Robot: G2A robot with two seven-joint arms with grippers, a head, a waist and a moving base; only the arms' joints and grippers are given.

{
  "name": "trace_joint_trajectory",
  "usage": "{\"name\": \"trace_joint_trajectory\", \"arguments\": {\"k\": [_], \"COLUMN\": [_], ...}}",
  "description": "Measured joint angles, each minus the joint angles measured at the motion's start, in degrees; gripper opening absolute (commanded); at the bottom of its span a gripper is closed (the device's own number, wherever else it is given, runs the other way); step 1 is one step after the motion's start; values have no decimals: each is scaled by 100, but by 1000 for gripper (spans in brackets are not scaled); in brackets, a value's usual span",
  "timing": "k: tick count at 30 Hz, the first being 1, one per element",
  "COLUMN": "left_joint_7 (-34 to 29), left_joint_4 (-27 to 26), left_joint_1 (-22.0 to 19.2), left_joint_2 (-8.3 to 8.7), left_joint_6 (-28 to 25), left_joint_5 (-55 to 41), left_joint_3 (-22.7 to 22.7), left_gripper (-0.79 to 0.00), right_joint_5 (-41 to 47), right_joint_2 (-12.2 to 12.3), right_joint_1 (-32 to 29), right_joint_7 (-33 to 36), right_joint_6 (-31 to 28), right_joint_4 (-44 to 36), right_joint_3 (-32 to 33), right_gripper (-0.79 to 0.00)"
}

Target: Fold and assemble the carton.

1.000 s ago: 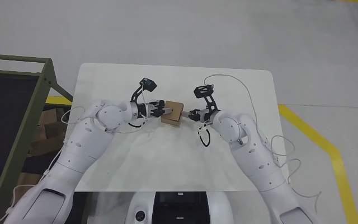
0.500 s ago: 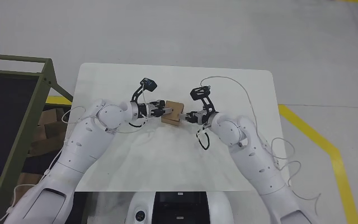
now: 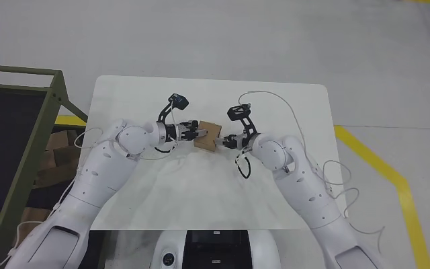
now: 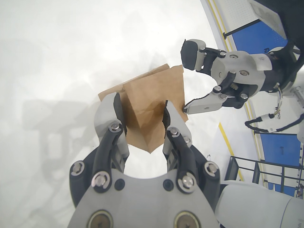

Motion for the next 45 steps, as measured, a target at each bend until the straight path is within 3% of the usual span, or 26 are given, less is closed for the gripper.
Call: {"name": "trace_joint_trajectory", "arguments": {"k": [10, 23, 35, 37, 40, 43, 45], "left_joint_7": [-4, -49, -11, 8, 73, 109, 102], "left_joint_4": [0, -44, -89, -134, -203, -273, -316], "left_joint_1": [-4, 12, 26, 61, 146, 269, 346], "left_joint_2": [-3, 4, 9, 28, 68, 117, 144], "left_joint_6": [7, 39, 24, 14, 2, -26, -51], "left_joint_5": [18, 31, 16, 13, -5, -36, -49], "left_joint_3": [-14, -51, -112, -193, -370, -581, -688], "left_gripper": [-431, -431, -403, -200, -151, 0, 0], "right_joint_5": [-213, 4, -66, -55, -69, -106, -108], "right_joint_2": [19, -90, -68, -71, -70, -68, -75], "right_joint_1": [-74, 458, 342, 344, 349, 383, 391], "right_joint_7": [-539, -320, -452, -427, -273, -45, 16], "right_joint_6": [163, 212, 162, 156, 159, 200, 222], "right_joint_4": [-237, 654, 298, 266, 145, 11, -54], "right_joint_3": [76, -176, -139, -154, -183, -218, -255], "right_gripper": [0, 0, 0, 0, 0, 0, 0]}}
